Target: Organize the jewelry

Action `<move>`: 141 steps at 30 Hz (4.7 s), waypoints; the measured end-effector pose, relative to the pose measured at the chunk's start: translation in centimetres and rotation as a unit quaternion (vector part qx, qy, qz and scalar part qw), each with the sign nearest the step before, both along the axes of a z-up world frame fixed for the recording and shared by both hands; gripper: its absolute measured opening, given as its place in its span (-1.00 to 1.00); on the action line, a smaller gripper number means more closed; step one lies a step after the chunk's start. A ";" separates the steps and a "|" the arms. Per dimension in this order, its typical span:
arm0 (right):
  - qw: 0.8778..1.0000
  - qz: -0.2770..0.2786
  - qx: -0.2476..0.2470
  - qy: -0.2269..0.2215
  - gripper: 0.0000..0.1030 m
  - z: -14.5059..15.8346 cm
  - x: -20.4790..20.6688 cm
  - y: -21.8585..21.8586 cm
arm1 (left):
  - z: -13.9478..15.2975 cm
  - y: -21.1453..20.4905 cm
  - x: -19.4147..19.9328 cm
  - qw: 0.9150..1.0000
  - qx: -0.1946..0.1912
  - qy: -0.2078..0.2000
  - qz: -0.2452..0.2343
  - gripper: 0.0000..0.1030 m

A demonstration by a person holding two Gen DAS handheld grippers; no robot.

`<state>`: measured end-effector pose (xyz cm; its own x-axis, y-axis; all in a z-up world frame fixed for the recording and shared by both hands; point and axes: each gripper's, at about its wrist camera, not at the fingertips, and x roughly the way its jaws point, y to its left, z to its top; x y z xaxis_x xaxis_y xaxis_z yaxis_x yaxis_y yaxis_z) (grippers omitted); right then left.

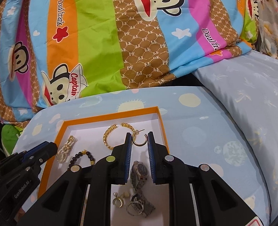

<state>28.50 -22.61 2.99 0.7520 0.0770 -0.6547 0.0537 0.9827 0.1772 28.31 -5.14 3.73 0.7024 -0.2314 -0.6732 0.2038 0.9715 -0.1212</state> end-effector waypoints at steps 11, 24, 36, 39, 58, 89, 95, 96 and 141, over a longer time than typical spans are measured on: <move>1.000 0.000 -0.002 0.009 -0.69 -1.3 1.2 0.3 | -0.9 0.0 0.8 1.000 0.009 0.002 0.002 -0.72; 1.000 0.000 -0.014 0.011 -0.68 -1.7 1.5 0.5 | -1.2 0.1 1.1 1.000 0.010 0.004 0.004 -0.72; 1.000 0.001 -0.016 0.012 -0.68 -1.9 1.6 0.6 | -1.1 0.2 1.1 1.000 0.010 0.006 0.004 -0.72; 1.000 0.001 -0.016 0.012 -0.68 -1.9 1.6 0.6 | -1.1 0.2 1.1 1.000 0.011 0.006 0.004 -0.72; 1.000 0.004 -0.020 0.011 -0.61 -2.0 1.6 0.7 | -1.3 0.1 1.1 1.000 0.013 0.007 0.011 -0.65; 1.000 -0.016 -0.015 -0.018 -0.09 -1.3 0.2 0.1 | -2.0 0.3 0.7 0.999 0.030 0.005 0.024 -0.32; 1.000 -0.016 -0.015 -0.011 -0.09 -1.4 -0.1 0.1 | -2.3 0.2 0.3 0.999 0.034 0.008 0.023 -0.27; 1.000 -0.016 -0.014 -0.011 -0.09 -1.5 -0.2 0.0 | -2.3 0.3 0.1 0.999 0.034 0.007 0.023 -0.26; 0.996 -0.037 -0.076 -0.007 0.38 -1.3 -18.0 3.2 | -1.7 2.6 -14.9 0.997 0.045 -0.024 0.051 0.30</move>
